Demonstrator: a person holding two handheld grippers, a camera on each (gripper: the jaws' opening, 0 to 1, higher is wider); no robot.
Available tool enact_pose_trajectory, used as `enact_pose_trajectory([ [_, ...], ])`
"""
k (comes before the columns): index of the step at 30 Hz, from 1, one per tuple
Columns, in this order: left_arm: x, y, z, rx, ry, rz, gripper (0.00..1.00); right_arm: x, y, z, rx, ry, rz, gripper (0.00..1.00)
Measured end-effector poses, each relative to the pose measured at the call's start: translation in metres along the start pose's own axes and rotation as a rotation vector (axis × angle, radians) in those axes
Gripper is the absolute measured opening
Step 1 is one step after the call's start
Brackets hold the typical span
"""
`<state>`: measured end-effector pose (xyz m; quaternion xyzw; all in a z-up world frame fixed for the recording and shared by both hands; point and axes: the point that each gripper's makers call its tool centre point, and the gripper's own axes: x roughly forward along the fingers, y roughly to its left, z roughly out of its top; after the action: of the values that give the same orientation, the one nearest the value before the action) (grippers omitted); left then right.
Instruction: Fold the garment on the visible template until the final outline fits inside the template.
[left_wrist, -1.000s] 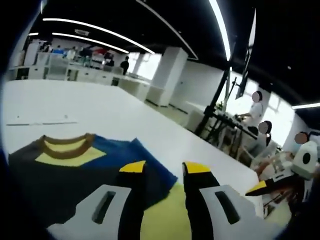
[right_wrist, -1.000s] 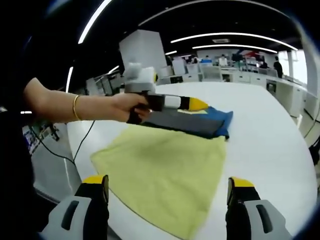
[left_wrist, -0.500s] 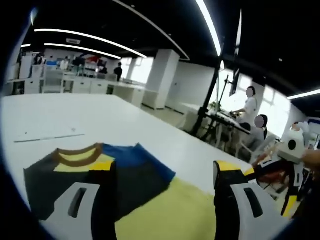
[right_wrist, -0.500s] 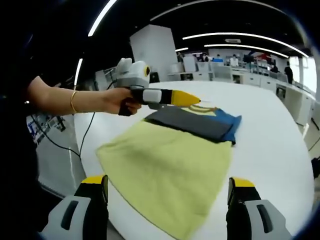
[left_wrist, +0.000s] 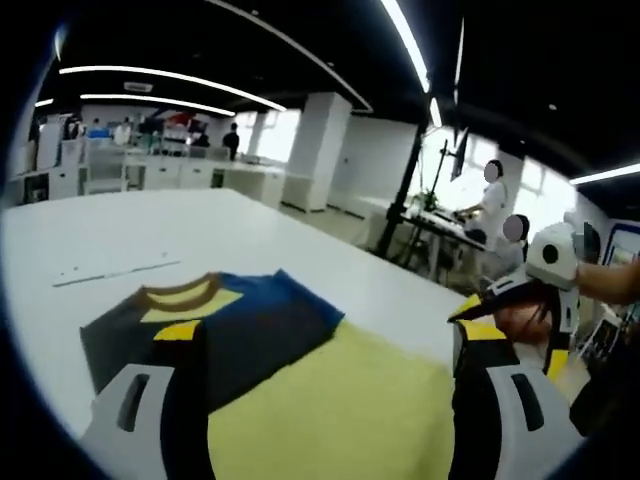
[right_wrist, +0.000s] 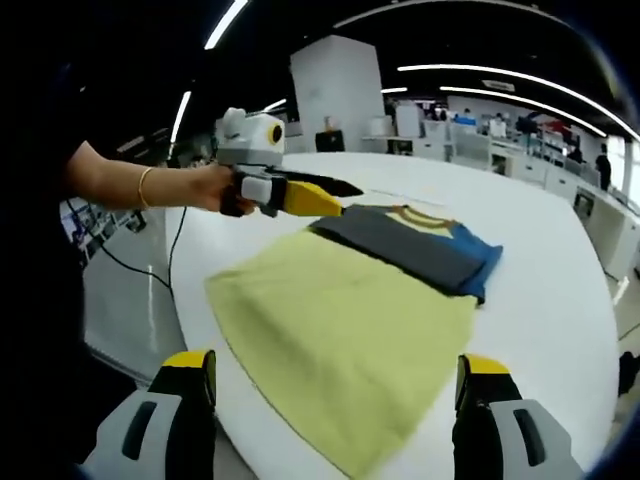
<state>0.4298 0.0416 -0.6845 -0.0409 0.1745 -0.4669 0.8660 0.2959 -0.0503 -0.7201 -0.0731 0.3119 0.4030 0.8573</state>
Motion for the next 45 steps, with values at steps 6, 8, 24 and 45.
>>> enact_pose_trajectory([
  [6,-0.024,-0.005,-0.012,0.044,0.036,0.002,0.99,0.0,0.004,0.0,-0.029,0.023,0.029,0.99],
  [8,-0.032,-0.007,-0.017,0.054,0.047,0.001,0.99,0.0,0.005,0.0,-0.037,0.031,0.036,0.99],
  [24,-0.09,-0.019,-0.056,0.1,0.119,0.025,0.98,-0.004,0.008,-0.013,-0.114,0.113,0.06,0.93],
  [45,-0.154,-0.032,-0.131,0.176,0.349,0.037,0.64,-0.006,0.006,-0.048,-0.187,0.226,0.067,0.66],
])
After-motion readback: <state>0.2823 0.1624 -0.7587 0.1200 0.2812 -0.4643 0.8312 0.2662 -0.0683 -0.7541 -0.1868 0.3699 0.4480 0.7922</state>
